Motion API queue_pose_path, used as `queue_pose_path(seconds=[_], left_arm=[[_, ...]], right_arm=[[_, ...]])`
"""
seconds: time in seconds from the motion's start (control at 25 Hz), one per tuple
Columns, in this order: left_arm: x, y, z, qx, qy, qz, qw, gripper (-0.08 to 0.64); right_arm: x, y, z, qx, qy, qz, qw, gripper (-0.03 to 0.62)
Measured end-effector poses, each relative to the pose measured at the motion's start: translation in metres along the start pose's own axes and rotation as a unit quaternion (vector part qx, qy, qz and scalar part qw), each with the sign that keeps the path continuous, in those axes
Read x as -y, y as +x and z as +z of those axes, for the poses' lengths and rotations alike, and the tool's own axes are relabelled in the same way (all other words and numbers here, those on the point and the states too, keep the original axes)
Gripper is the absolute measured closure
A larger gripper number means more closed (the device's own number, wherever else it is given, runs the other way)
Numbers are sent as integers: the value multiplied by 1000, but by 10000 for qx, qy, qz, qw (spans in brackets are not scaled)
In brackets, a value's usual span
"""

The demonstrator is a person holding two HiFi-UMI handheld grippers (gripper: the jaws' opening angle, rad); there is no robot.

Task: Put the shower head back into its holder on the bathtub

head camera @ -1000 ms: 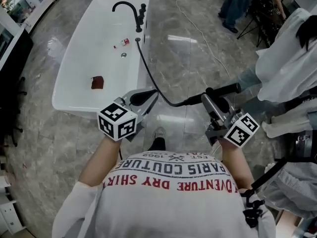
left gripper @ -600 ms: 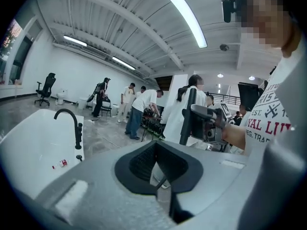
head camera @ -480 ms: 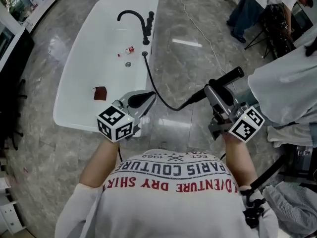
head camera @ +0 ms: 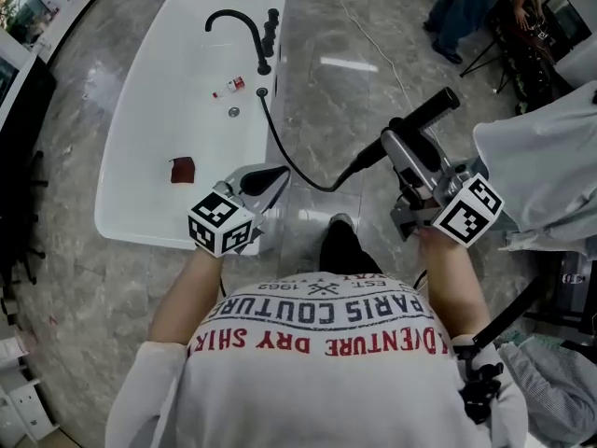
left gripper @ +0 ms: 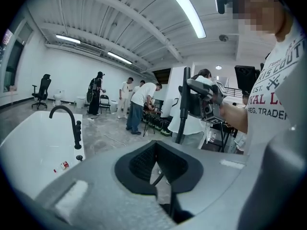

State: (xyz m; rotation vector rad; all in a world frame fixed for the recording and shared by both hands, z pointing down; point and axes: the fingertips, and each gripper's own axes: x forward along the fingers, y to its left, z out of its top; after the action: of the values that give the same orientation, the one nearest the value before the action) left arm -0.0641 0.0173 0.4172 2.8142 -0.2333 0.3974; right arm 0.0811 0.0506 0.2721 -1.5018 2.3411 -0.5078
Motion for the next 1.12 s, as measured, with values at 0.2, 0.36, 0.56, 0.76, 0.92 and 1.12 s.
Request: queue_pose_path(seconds=[0.2,0.36,0.56,0.76,0.92,1.12], left_arm=[[-15,38,-17,-469,174,99,9987,558],[-29,70,-33,-748,163,121,9970,558],[-51,135,-44,-949,147,-171,9952,557],[-65,198,-65,-1267,218,-455,9907,469],[-57,218,-89,-1594,433,-611,9844,386],[-62,252,-130,-2014,829,-507,9747,360]], right_arm=[[28,15,21,55,6,236,9997,453],[56,32,29,47,250,418,9988,454],[107,57,50,-43,406,572,9975,453],[149,76,65,-106,474,636,9968,454],[144,79,64,-226,423,671,9966,453],[146,78,69,-292,469,713,9959,453]])
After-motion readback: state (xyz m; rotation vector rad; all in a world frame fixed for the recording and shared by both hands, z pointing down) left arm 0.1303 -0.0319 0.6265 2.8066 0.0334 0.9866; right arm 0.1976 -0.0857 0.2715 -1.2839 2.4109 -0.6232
